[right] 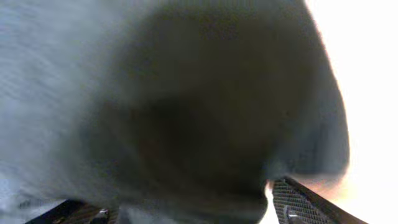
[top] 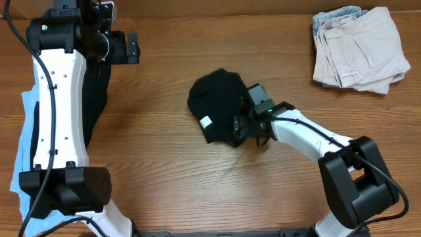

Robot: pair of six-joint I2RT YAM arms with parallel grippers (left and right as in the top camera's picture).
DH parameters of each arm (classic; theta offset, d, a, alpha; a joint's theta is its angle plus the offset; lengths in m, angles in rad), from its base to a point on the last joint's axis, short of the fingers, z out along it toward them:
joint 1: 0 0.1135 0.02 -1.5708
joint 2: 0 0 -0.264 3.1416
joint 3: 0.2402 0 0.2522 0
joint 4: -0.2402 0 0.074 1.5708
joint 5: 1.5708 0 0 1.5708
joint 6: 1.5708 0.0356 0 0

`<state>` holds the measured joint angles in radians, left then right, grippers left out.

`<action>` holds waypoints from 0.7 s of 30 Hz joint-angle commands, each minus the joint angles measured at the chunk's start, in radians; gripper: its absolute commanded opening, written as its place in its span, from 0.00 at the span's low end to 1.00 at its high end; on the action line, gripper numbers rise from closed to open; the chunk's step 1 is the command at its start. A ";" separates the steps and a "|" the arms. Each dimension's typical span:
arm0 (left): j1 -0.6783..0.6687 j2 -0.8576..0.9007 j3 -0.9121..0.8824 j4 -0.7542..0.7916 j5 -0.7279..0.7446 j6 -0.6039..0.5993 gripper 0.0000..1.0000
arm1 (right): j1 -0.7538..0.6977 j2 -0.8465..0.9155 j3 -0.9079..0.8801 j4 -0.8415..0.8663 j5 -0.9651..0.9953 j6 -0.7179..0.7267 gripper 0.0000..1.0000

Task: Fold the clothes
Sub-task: 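Grasp the folded black bundle with the right gripper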

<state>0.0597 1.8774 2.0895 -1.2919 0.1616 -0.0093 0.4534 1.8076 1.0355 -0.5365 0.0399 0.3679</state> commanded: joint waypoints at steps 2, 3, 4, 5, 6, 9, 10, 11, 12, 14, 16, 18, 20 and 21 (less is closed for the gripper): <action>0.003 0.006 0.008 -0.005 0.011 -0.013 1.00 | -0.077 0.002 -0.010 0.097 0.144 0.024 0.82; 0.003 0.006 0.008 -0.004 0.011 -0.013 1.00 | -0.095 0.002 -0.010 0.127 0.144 0.021 0.82; 0.002 0.006 0.008 -0.002 0.011 -0.013 1.00 | -0.111 0.002 -0.010 0.157 0.143 0.016 0.82; 0.002 0.006 0.008 0.000 0.011 -0.013 1.00 | -0.127 0.002 -0.010 0.186 0.141 -0.002 0.82; 0.002 0.006 0.008 0.003 0.011 -0.013 1.00 | -0.140 0.002 -0.006 0.204 0.132 -0.018 0.82; 0.003 0.006 0.008 0.011 0.011 -0.013 1.00 | -0.157 -0.005 0.050 0.162 0.068 -0.067 0.82; 0.003 0.006 0.008 0.013 0.011 -0.013 1.00 | -0.157 -0.008 0.079 0.124 0.054 -0.074 0.82; 0.003 0.006 0.008 0.014 0.011 -0.013 1.00 | -0.156 -0.013 0.112 0.080 0.038 -0.085 0.82; 0.003 0.006 0.008 0.016 0.011 -0.013 1.00 | -0.150 -0.019 0.153 0.027 0.020 -0.088 0.82; 0.003 0.006 0.008 0.023 0.011 -0.013 1.00 | -0.133 -0.031 0.226 -0.061 -0.022 -0.113 0.82; 0.003 0.006 0.008 0.033 0.011 -0.013 1.00 | -0.098 -0.043 0.296 -0.134 -0.062 -0.177 0.82; 0.003 0.006 0.008 0.040 0.011 -0.013 1.00 | -0.059 -0.045 0.330 -0.159 -0.069 -0.236 0.83; 0.003 0.006 0.008 0.045 0.011 -0.013 1.00 | -0.010 -0.045 0.338 -0.156 -0.067 -0.318 0.83; 0.003 0.006 0.008 0.048 0.011 -0.013 1.00 | 0.014 -0.040 0.338 -0.158 -0.063 -0.365 0.83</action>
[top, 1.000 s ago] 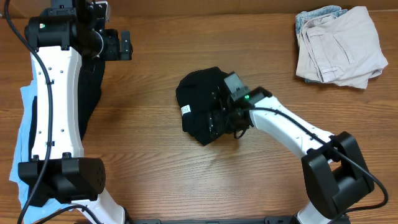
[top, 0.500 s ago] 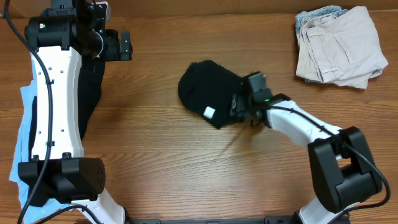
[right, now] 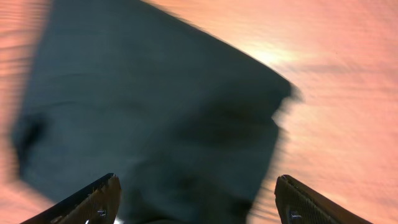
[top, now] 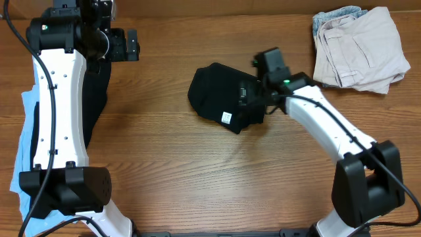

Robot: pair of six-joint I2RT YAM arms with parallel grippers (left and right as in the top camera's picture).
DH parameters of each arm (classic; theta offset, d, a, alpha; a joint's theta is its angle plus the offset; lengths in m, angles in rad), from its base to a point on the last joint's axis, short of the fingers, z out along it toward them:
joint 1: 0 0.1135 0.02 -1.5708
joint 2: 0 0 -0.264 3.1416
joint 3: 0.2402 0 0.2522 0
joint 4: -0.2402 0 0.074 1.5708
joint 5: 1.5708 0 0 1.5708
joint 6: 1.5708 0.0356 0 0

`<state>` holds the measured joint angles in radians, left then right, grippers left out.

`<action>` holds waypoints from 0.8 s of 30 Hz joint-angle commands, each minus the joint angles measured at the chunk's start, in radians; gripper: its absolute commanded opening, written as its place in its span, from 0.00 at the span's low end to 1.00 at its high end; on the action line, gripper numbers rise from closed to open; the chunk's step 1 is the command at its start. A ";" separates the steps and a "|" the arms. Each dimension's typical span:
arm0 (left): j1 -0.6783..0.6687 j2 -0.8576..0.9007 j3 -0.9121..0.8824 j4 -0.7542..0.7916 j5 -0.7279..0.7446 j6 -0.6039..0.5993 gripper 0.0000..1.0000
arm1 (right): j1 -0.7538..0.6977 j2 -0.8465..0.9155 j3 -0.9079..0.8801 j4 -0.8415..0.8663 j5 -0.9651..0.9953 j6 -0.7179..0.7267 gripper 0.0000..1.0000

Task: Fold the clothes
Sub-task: 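Grasp the folded black bundle with the right gripper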

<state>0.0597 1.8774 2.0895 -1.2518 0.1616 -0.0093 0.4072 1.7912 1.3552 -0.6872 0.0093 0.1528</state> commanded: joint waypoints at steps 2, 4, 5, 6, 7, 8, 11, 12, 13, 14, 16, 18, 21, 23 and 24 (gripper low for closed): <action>0.004 0.006 0.008 0.012 0.009 -0.013 1.00 | 0.095 -0.010 0.018 -0.016 -0.030 -0.232 0.87; 0.004 0.006 0.008 0.017 -0.002 -0.013 1.00 | 0.125 0.005 0.010 -0.014 -0.030 -0.298 0.88; 0.004 0.006 0.008 0.019 -0.010 -0.013 1.00 | 0.141 0.014 0.004 -0.014 -0.030 -0.341 0.88; 0.004 0.006 0.008 0.022 -0.016 -0.013 1.00 | 0.154 0.020 0.000 -0.014 -0.029 -0.371 0.88; 0.004 0.006 0.008 0.023 -0.016 -0.013 1.00 | 0.165 0.027 -0.005 -0.014 -0.029 -0.395 0.88; 0.006 0.006 0.008 0.025 -0.016 -0.013 1.00 | 0.175 0.034 -0.008 -0.013 -0.029 -0.417 0.88; 0.006 0.006 0.008 0.026 -0.016 -0.013 1.00 | 0.182 0.056 -0.008 -0.013 -0.029 -0.450 0.88; 0.006 0.006 0.008 0.027 -0.016 -0.013 1.00 | 0.182 0.066 -0.008 -0.010 -0.029 -0.451 0.88; 0.006 0.006 0.008 0.027 -0.016 -0.013 1.00 | 0.182 0.072 -0.008 -0.008 -0.030 -0.453 0.88; 0.006 0.006 0.008 0.027 -0.016 -0.013 1.00 | 0.182 0.084 -0.008 -0.005 -0.030 -0.455 0.88; 0.006 0.006 0.008 0.027 -0.016 -0.013 1.00 | 0.182 0.106 -0.008 -0.007 -0.031 -0.472 0.88; 0.006 0.006 0.008 0.027 -0.016 -0.013 1.00 | 0.187 0.128 -0.008 -0.015 -0.036 -0.472 0.88; 0.006 0.006 0.008 0.026 -0.016 -0.013 1.00 | 0.196 0.156 -0.008 -0.030 -0.038 -0.476 0.88; 0.006 0.006 0.008 0.026 -0.016 -0.013 1.00 | 0.202 0.167 -0.008 -0.031 -0.038 -0.475 0.88; 0.006 0.006 0.008 0.026 -0.016 -0.013 1.00 | 0.205 0.174 -0.008 -0.029 -0.038 -0.475 0.88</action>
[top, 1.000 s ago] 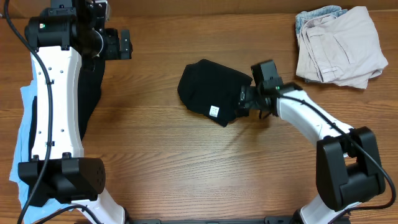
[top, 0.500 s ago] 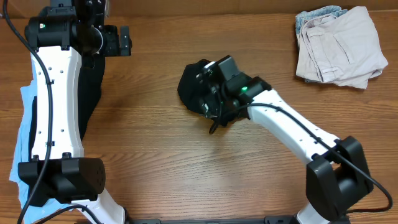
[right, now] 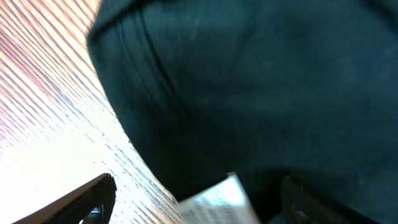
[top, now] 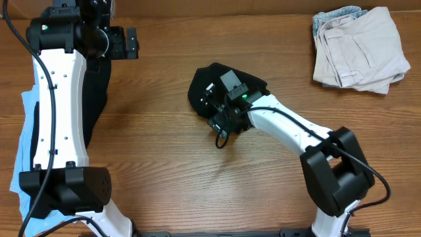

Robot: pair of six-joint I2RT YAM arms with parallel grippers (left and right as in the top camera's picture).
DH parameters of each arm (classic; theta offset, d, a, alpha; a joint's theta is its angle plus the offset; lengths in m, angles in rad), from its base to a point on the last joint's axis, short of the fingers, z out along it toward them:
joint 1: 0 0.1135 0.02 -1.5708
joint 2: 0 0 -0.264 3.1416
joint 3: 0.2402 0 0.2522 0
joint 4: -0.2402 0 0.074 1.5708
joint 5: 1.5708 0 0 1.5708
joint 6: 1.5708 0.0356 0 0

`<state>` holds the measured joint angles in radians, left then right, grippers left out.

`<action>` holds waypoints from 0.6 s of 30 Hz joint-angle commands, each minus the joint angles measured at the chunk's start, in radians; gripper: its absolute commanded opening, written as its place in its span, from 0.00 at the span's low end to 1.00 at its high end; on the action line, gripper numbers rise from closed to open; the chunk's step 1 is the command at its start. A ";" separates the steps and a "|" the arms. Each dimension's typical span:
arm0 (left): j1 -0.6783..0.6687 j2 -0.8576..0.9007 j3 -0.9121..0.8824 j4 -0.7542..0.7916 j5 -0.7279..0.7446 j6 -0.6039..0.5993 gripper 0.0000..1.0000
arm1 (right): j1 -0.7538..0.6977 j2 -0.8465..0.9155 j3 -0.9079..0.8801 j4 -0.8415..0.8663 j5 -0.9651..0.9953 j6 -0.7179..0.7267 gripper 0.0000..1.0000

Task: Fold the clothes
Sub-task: 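Grasp the folded black bundle with the right gripper, then lift the bundle and carry it to the top-right beige stack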

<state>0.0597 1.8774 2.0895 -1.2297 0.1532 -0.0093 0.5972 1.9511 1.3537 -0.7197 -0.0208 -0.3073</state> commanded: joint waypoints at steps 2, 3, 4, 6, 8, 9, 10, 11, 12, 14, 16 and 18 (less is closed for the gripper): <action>0.006 0.006 0.008 0.004 -0.008 -0.013 1.00 | 0.019 0.027 -0.006 0.007 -0.007 -0.015 0.87; 0.006 0.006 0.008 0.004 -0.007 -0.013 1.00 | 0.019 0.039 -0.006 0.010 -0.007 -0.015 0.87; 0.006 0.006 0.008 0.004 -0.008 -0.013 1.00 | 0.019 0.051 -0.006 0.011 0.002 -0.014 0.86; 0.006 0.006 0.008 0.005 -0.007 -0.013 1.00 | 0.019 0.073 -0.006 0.015 0.031 0.001 0.82; 0.006 0.007 0.008 0.005 -0.008 -0.013 1.00 | 0.018 0.101 -0.006 0.031 0.093 0.054 0.72; 0.006 0.007 0.008 0.005 -0.008 -0.013 1.00 | 0.017 0.109 -0.006 0.037 0.109 0.071 0.68; 0.006 0.008 0.008 0.005 -0.008 -0.013 1.00 | 0.017 0.117 -0.006 0.043 0.118 0.082 0.59; 0.006 0.008 0.008 0.005 -0.008 -0.012 1.00 | 0.017 0.120 -0.006 0.047 0.125 0.100 0.50; 0.006 0.008 0.008 0.005 -0.008 -0.012 1.00 | 0.017 0.121 -0.006 0.050 0.136 0.121 0.42; 0.006 0.008 0.008 0.004 -0.008 -0.012 1.00 | 0.017 0.120 -0.005 0.055 0.140 0.134 0.23; 0.006 0.008 0.008 0.004 -0.008 -0.012 1.00 | 0.016 0.119 0.000 0.062 0.160 0.169 0.06; 0.006 0.008 0.008 0.004 -0.008 -0.012 1.00 | 0.013 0.119 0.019 0.055 0.199 0.220 0.04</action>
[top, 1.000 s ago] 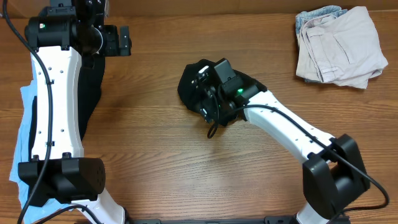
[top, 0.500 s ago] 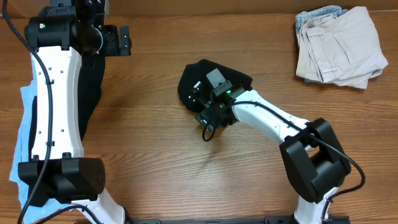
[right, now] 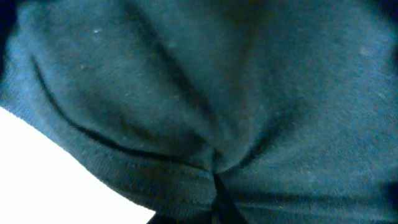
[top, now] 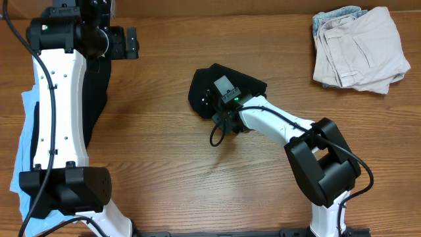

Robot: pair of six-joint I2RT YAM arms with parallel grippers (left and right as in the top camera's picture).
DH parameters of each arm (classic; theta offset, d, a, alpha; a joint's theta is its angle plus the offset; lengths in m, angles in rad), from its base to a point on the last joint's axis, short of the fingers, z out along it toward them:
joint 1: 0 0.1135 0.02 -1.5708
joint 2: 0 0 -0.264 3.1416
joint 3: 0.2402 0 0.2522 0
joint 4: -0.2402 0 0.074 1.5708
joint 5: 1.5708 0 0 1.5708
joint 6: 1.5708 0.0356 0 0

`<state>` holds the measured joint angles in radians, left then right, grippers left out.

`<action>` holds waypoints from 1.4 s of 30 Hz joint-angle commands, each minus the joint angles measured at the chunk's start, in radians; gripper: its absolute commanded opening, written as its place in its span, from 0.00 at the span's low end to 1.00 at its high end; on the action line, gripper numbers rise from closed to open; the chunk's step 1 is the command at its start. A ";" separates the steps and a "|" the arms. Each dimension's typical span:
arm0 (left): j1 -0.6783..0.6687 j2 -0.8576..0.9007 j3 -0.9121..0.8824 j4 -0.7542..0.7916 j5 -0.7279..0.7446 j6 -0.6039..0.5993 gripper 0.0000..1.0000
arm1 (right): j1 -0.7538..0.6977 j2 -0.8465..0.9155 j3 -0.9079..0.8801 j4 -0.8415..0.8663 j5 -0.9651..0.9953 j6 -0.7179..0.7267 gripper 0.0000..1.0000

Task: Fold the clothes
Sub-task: 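Lift the bundle and carry it to the top-right beige stack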

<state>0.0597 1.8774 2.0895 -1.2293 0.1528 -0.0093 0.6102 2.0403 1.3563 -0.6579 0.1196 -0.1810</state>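
Note:
A small black garment (top: 238, 81) lies bunched on the wooden table (top: 164, 151) at centre. My right gripper (top: 212, 109) sits at its near left edge, with the wrist lying over the cloth. In the right wrist view dark cloth (right: 249, 93) fills the frame and puckers to a pinched fold at the bottom middle. The fingers themselves are hidden by it, so the gripper reads as shut on the garment. My left gripper (top: 129, 43) hangs open at the far left with nothing in it.
A folded beige and pale-blue pile (top: 362, 49) lies at the far right corner. A light blue cloth (top: 25, 131) and another black garment (top: 99, 92) lie under the left arm along the left edge.
The right gripper was open at the garment's near left edge, label in sight. Now it has moved slightly left, cloth is gathered between its jaws and the label is hidden. The left arm is unchanged.
The right gripper was first at the garment's right side, pressed into the cloth. Then it stood open above the garment's far right edge, with the garment flattened out. Later it was open at the near left edge, and now it is shut on that edge.

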 commanded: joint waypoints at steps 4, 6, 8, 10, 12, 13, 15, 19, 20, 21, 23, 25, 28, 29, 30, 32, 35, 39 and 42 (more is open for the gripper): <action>0.006 0.008 0.008 0.004 -0.007 -0.012 1.00 | -0.009 -0.004 0.110 -0.080 0.101 0.130 0.04; 0.006 0.008 0.008 0.004 -0.007 -0.012 1.00 | -0.019 -0.031 0.190 -0.143 0.118 0.130 0.04; 0.006 0.008 0.008 0.004 -0.007 -0.012 1.00 | -0.039 -0.059 0.297 -0.214 0.140 0.130 0.04; 0.006 0.008 0.008 0.004 -0.007 -0.012 1.00 | -0.062 -0.080 0.405 -0.280 0.150 0.130 0.04; 0.006 0.008 0.008 0.004 -0.007 -0.013 1.00 | -0.092 -0.090 0.534 -0.358 0.150 0.130 0.04; 0.006 0.008 0.008 0.004 -0.007 -0.012 1.00 | -0.106 -0.090 0.597 -0.396 0.150 0.130 0.04; 0.006 0.008 0.008 0.004 -0.007 -0.012 1.00 | -0.143 -0.090 0.714 -0.459 0.150 0.130 0.04; 0.006 0.008 0.008 0.004 -0.007 -0.013 1.00 | -0.224 -0.090 0.863 -0.514 0.150 0.130 0.04; 0.006 0.008 0.008 0.004 -0.007 -0.013 1.00 | -0.249 -0.090 0.888 -0.519 0.152 0.130 0.04; 0.006 0.008 0.008 0.004 -0.007 -0.013 1.00 | -0.272 -0.090 0.906 -0.520 0.155 0.130 0.04; 0.006 0.008 0.008 0.004 -0.007 -0.013 1.00 | -0.317 -0.090 0.928 -0.517 0.169 0.130 0.04; 0.006 0.008 0.008 0.003 -0.007 -0.013 1.00 | -0.367 -0.090 0.933 -0.498 0.195 0.130 0.04; 0.006 0.008 0.008 0.003 -0.007 -0.013 1.00 | -0.437 -0.090 0.933 -0.457 0.241 0.130 0.04; 0.006 0.008 0.008 0.003 -0.007 -0.013 1.00 | -0.459 -0.090 0.932 -0.440 0.256 0.130 0.04; 0.006 0.008 0.008 0.004 -0.007 -0.013 1.00 | -0.480 -0.090 0.933 -0.419 0.266 0.130 0.04; 0.006 0.008 0.008 0.005 -0.006 -0.013 1.00 | -0.525 -0.090 0.933 -0.372 0.281 0.130 0.04; 0.005 0.008 0.008 0.005 -0.006 -0.013 1.00 | -0.584 -0.088 0.932 -0.311 0.284 0.130 0.04; 0.005 0.008 0.008 0.009 -0.006 -0.013 1.00 | -0.658 -0.074 0.932 -0.255 0.284 0.130 0.04; 0.005 0.008 0.008 0.008 -0.006 -0.013 1.00 | -0.709 -0.050 0.932 -0.232 0.284 0.129 0.04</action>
<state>0.0597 1.8778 2.0895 -1.2255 0.1524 -0.0093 -0.0635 1.9747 2.2635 -0.9131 0.3798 -0.0574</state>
